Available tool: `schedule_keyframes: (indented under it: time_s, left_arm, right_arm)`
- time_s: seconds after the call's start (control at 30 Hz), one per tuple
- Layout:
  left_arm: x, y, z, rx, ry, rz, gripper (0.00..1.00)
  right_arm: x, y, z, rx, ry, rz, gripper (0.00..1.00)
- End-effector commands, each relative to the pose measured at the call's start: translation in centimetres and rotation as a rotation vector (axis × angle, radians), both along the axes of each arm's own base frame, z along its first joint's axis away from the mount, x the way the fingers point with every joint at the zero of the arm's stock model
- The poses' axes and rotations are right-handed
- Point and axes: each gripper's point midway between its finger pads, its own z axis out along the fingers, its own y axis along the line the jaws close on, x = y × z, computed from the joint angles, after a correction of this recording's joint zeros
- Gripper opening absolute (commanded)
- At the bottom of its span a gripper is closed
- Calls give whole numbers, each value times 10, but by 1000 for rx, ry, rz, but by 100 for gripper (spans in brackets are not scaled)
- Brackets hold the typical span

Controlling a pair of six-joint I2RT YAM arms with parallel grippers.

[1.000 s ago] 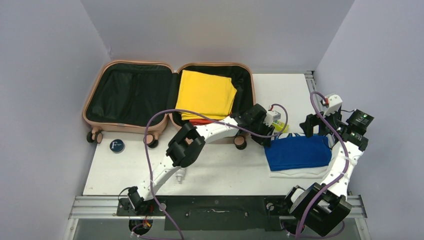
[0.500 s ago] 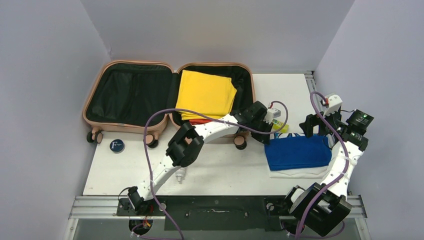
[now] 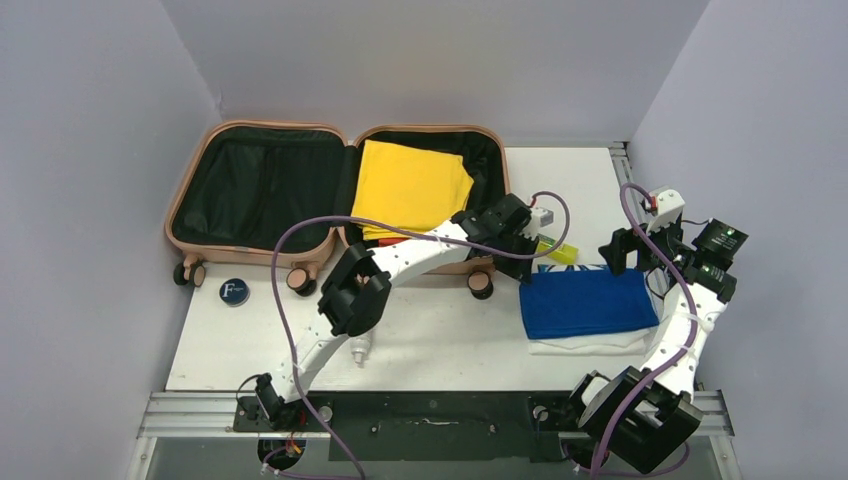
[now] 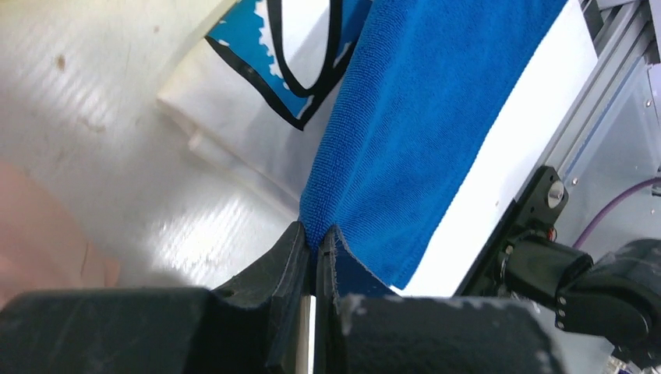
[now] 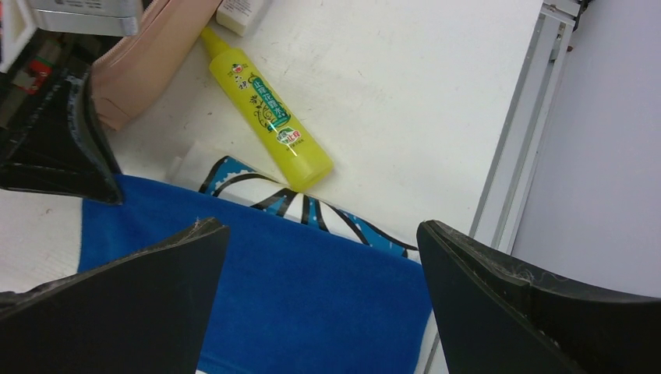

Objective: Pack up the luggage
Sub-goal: Move the clothes to the center of the board.

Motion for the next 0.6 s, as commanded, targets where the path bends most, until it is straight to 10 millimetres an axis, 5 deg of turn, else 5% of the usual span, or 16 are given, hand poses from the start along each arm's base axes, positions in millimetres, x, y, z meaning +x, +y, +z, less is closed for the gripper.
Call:
schedule_keyframes:
  time_s: [0.0, 0.23, 0.57]
  left_arm:
    - [-16, 31, 36, 48, -7, -3, 0]
    - [-33, 67, 17, 159, 38, -71, 0]
    - [-19, 82, 70, 9, 104, -173, 0]
  right_arm:
    - [3, 5, 32, -40, -102, 39, 96]
    - [3, 9, 33, -45, -106, 52, 96]
    - [2, 3, -8, -32, 57, 69, 96]
